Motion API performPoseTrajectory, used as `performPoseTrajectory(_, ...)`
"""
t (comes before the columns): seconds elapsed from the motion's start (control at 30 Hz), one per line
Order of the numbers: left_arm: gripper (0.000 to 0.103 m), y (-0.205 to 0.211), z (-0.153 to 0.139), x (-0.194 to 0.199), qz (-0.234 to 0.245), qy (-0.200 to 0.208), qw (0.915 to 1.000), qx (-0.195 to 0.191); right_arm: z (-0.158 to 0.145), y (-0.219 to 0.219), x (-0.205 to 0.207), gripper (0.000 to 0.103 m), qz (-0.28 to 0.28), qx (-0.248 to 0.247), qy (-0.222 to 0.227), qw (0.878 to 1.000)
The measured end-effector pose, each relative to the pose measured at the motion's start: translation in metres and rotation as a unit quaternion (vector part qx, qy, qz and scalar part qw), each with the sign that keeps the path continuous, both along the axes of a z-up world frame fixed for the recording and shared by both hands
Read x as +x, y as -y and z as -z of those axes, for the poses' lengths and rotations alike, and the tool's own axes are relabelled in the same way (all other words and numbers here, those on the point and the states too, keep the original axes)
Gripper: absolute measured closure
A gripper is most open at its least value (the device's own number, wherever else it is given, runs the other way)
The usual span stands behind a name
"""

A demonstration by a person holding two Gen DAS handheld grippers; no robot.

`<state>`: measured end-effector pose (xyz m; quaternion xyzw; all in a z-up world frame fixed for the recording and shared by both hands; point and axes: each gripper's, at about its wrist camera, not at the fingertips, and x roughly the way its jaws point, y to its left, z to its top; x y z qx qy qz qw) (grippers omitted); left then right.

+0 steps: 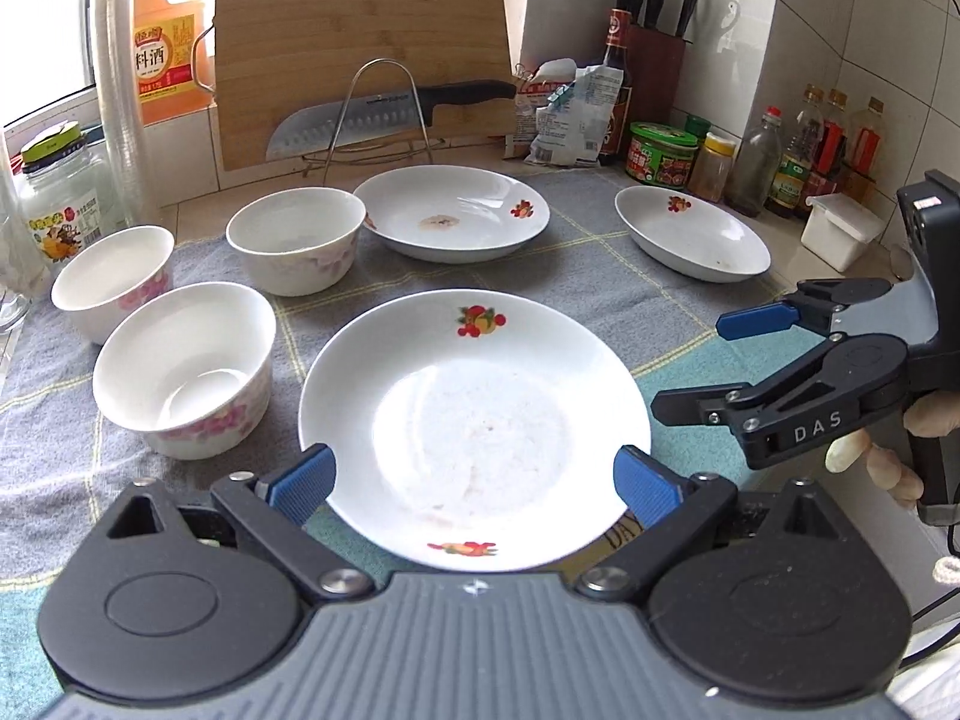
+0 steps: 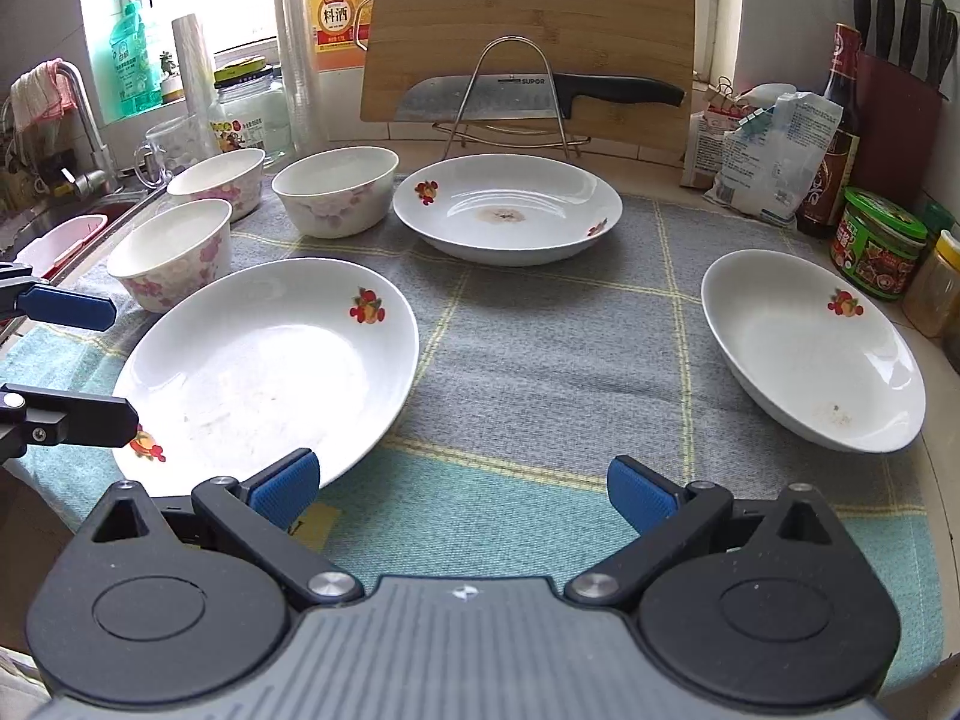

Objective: Organize plates and bowls
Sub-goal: 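Reach the right tool to another white fruit-print plate and grasp its rim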

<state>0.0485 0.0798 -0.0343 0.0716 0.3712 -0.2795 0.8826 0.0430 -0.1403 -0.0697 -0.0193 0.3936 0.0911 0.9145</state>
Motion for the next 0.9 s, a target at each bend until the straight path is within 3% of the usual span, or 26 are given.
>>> performPoseTrajectory(0.37, 0.004, -0.023, 0.032, -0.006, 0.032, -0.009, 0.9988, 0.036, -0.008, -0.029, -0.002, 0.0, 0.004, 0.001, -0.008, 1.0)
performPoseTrajectory(0.57, 0.004, -0.02, 0.043, -0.004, 0.054, -0.005, 0.9979, 0.035, -0.004, -0.037, -0.003, 0.0, 0.019, 0.014, -0.032, 0.999)
performPoseTrajectory(0.9, 0.004, -0.007, 0.058, -0.003, 0.073, 0.002, 0.9963, 0.044, 0.006, -0.047, 0.013, 0.0, -0.012, 0.042, -0.068, 0.997)
